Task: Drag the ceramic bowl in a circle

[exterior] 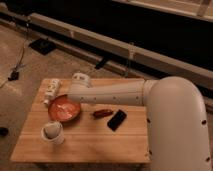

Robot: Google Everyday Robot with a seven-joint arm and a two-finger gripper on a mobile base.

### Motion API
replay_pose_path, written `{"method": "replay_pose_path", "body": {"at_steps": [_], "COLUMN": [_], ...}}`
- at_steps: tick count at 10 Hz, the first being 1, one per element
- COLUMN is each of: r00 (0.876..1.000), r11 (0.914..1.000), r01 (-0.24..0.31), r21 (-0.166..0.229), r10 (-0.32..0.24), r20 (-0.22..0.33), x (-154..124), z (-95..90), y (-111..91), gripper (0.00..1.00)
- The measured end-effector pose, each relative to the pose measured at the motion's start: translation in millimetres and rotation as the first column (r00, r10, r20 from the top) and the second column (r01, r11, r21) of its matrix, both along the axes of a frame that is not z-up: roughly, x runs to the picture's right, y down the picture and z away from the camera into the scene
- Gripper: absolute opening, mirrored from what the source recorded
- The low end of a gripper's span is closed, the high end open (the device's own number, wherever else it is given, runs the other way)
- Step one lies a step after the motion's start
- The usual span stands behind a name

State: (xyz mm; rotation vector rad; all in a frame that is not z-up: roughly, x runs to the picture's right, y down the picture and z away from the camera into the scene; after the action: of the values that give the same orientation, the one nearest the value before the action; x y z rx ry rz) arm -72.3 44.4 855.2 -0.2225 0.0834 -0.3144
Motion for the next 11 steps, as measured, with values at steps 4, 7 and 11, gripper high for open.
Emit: {"method": "replay_pose_path", "body": {"at_steps": [4, 7, 11], "r00": [0.995, 0.965, 0.903], "r11": [0.9958, 0.9736, 0.9248], "r01": [0.09, 0.223, 0.367], "r21": [-0.017, -0.05, -0.1], "r10": [-0.089, -0.213, -0.329], "r20": [0.042, 0.15, 0.276], "x": [-9, -58, -97], "z": [-12.6, -38.9, -39.8], "y": [13, 43, 74], "gripper": [0.8, 0.8, 0.8]}}
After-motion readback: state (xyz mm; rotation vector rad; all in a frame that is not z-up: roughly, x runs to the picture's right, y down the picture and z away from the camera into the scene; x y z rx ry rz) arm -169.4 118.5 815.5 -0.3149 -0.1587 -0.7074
